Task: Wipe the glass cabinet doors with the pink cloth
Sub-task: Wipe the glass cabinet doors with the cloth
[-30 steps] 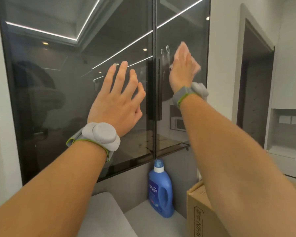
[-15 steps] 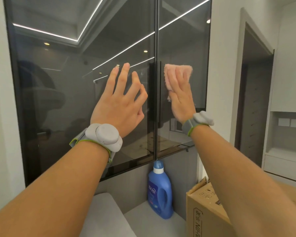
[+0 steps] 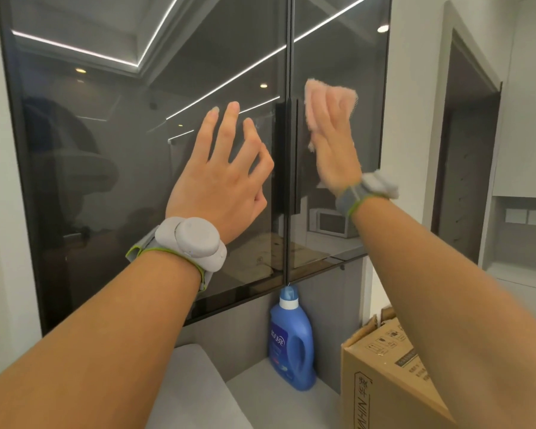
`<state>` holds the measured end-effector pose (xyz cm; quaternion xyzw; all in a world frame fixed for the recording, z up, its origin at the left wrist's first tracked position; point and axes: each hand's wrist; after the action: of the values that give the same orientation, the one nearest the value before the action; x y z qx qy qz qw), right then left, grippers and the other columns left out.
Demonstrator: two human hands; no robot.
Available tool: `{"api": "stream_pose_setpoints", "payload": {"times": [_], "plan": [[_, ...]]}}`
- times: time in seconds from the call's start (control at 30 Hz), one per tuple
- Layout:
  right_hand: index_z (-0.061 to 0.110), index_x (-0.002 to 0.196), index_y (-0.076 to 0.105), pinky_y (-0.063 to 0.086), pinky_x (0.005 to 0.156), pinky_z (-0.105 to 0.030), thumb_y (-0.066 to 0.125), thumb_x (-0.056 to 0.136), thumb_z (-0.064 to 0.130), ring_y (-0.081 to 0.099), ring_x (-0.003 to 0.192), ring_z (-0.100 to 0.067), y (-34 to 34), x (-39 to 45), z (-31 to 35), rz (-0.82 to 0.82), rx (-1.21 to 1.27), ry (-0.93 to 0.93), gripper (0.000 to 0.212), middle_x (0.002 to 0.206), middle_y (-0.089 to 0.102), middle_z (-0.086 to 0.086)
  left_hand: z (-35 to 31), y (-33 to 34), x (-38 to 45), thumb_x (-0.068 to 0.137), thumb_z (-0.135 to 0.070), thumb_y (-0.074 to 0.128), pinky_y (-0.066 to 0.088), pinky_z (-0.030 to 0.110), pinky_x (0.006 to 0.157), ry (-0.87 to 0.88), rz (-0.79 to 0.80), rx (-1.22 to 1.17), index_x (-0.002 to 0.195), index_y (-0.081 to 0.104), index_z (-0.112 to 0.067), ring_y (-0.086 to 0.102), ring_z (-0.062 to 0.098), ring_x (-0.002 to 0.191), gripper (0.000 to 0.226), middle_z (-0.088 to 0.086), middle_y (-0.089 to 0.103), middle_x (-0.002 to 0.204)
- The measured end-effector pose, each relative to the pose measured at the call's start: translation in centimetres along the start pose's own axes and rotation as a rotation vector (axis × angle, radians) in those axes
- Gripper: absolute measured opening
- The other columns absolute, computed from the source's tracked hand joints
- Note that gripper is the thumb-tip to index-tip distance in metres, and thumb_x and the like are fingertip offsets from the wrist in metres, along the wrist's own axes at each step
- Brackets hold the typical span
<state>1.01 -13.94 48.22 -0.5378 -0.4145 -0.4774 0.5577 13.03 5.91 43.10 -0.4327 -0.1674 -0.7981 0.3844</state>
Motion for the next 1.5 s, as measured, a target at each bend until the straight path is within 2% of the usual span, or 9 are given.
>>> {"api": "stream_pose_setpoints", "payload": {"times": [0.13,0.23,0.33,0.73,0.93,1.07,1.23,1.37,1.5], "plan": [[0.020,0.157,0.035,0.027,0.103,0.000,0.027,0.113,0.023,0.040,0.138,-0.019,0.9,2.5,1.1,-0.094,0.034,0.116,0.045,0.150,0.040,-0.012,0.1,0.0,0.1,0.105,-0.035,0.032,0.019,0.065,0.127,0.000,-0.003,-0.029,0.146,0.046,-0.006,0.022,0.055,0.155,0.052,0.027,0.038,0.159],[0.012,0.152,0.043,0.042,0.115,-0.031,0.032,0.114,0.021,0.045,0.133,-0.023,1.4,-0.6,1.1,-0.051,0.098,-0.005,0.041,0.143,0.038,-0.017,0.0,0.1,-0.1,0.105,-0.036,0.032,0.019,0.066,0.126,-0.007,0.001,0.002,0.147,0.045,-0.006,0.022,0.055,0.154,0.053,0.028,0.037,0.159],[0.009,0.163,0.022,0.017,0.129,-0.056,0.031,0.113,0.011,0.014,0.160,-0.033,2.1,-3.2,0.5,0.039,-0.030,-0.054,0.050,0.170,0.016,-0.014,0.0,-0.1,0.0,0.105,-0.037,0.033,0.018,0.066,0.127,0.006,0.003,-0.001,0.147,0.045,-0.006,0.022,0.055,0.154,0.054,0.028,0.037,0.159],[0.028,0.165,0.000,0.002,0.129,-0.062,0.029,0.112,0.019,-0.015,0.161,-0.029,2.7,-8.3,-2.6,0.111,-0.207,-0.104,0.061,0.175,-0.011,0.002,0.1,-0.1,0.0,0.104,-0.034,0.033,0.018,0.066,0.127,-0.002,0.016,-0.018,0.145,0.044,-0.006,0.021,0.055,0.154,0.051,0.027,0.036,0.159],[0.017,0.165,0.008,0.008,0.131,-0.056,0.039,0.108,0.015,-0.008,0.162,-0.031,2.4,-13.3,-3.5,0.166,-0.221,-0.147,0.065,0.175,-0.005,0.001,0.0,-0.3,-0.1,0.105,-0.034,0.032,0.015,0.066,0.127,-0.002,0.024,-0.032,0.145,0.043,-0.004,0.019,0.055,0.155,0.051,0.028,0.035,0.159],[0.020,0.166,0.005,0.012,0.130,-0.024,0.032,0.112,0.028,-0.003,0.154,0.014,2.9,-11.9,-2.0,0.016,0.042,0.253,0.060,0.174,-0.003,0.012,0.0,-0.4,-0.1,0.106,-0.033,0.031,0.014,0.066,0.127,-0.016,0.027,-0.055,0.147,0.042,-0.005,0.018,0.054,0.155,0.051,0.028,0.034,0.160],[0.025,0.141,0.044,0.043,0.093,-0.003,0.035,0.106,0.030,0.046,0.113,0.019,1.8,-3.1,0.2,-0.269,0.189,0.493,0.036,0.137,0.036,0.008,0.0,-0.4,-0.1,0.105,-0.033,0.033,0.016,0.065,0.127,-0.011,0.026,-0.067,0.147,0.044,-0.006,0.020,0.053,0.156,0.051,0.027,0.036,0.161],[0.023,0.163,0.024,0.020,0.129,-0.033,0.029,0.111,0.024,0.021,0.158,-0.020,1.1,-1.4,-0.2,-0.025,0.045,0.255,0.052,0.170,0.019,-0.005,-0.1,-0.1,-0.1,0.106,-0.036,0.032,0.018,0.065,0.127,0.000,0.020,-0.047,0.147,0.044,-0.008,0.020,0.053,0.156,0.051,0.026,0.035,0.161],[0.026,0.163,0.020,0.004,0.132,-0.053,0.031,0.111,0.020,-0.001,0.163,-0.026,1.1,-3.1,-1.0,0.089,0.021,0.053,0.054,0.175,0.008,-0.007,0.0,0.0,-0.1,0.106,-0.036,0.034,0.018,0.066,0.127,0.003,0.005,-0.048,0.145,0.045,-0.007,0.021,0.054,0.155,0.050,0.027,0.036,0.159]]}}
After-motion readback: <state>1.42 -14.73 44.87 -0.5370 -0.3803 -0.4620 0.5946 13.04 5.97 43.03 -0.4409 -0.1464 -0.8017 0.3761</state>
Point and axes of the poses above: each hand's wrist, its own x-axis towards the middle knuckle, its own y-axis out of the palm, z = x × y
